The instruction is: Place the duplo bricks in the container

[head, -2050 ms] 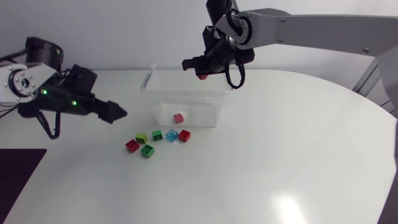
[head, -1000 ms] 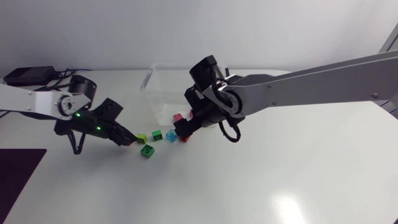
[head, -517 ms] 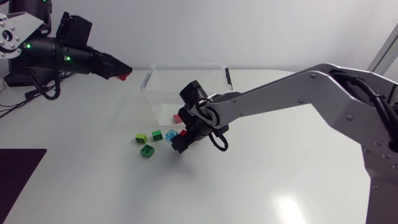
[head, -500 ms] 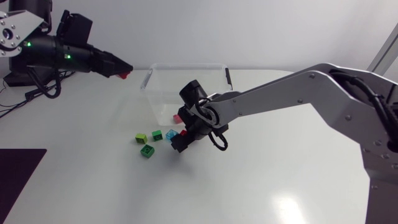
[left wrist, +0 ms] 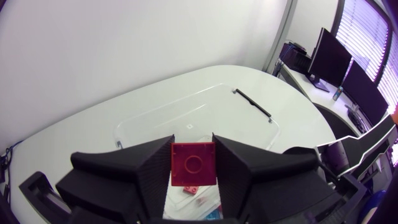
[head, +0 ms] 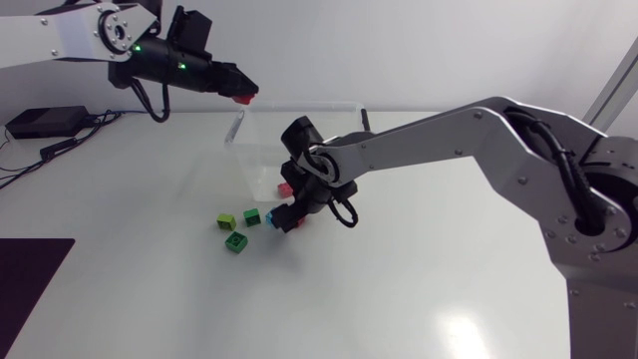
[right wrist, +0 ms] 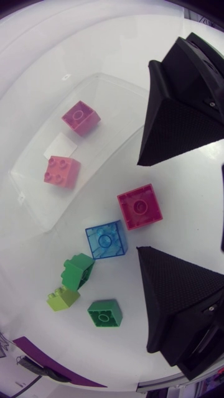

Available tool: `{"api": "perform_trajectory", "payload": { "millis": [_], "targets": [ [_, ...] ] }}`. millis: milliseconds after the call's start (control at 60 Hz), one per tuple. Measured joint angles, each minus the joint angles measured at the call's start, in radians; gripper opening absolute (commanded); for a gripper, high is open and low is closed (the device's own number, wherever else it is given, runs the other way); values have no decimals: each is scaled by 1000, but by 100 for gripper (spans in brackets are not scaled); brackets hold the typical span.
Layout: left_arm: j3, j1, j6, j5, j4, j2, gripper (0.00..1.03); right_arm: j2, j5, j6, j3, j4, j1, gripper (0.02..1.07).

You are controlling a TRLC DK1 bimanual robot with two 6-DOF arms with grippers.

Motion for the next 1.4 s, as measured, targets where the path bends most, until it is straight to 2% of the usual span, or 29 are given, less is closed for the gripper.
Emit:
{"api": "perform_trajectory", "payload": {
  "millis": [50, 100, 183, 300, 350, 483, 650, 767, 983, 1133, 1250, 1400],
  "targets": [
    [28, -6, -9, -5, 1, 29, 24, 3, 0, -8, 13, -11, 0, 93],
    [50, -9, -14, -9, 1, 48, 33, 8, 0, -15, 21, -16, 0, 93],
    [84, -11, -18, -23, 2, 73, 54, 15, 0, -21, 39, -43, 0, 93],
    [122, -11, -24, -45, 2, 102, 92, 29, 0, -36, 58, -67, 0, 92],
    [138, -11, -26, -51, 2, 116, 98, 34, 0, -39, 64, -77, 0, 92],
    [146, -9, -26, -58, 0, 137, 99, 51, 0, -50, 90, -109, 0, 88],
    [146, 8, -26, -60, -2, 138, 99, 72, 1, -65, 135, -145, 4, 69],
    [145, 29, -25, -60, -3, 138, 99, 95, 0, -71, 181, -174, 11, 50],
    [65, 62, -25, -60, -3, 70, 99, 129, 0, -75, 210, -226, 18, 26],
    [-54, 90, -2, -62, -13, -42, 99, 101, 0, -75, 159, -195, 18, 25],
    [-264, 128, 98, -68, -17, -189, 99, -17, 0, -73, 23, -192, 19, 25],
    [-437, 156, 216, -71, -46, -249, 99, -180, 0, -62, -17, -196, 20, 25]
  ]
}}
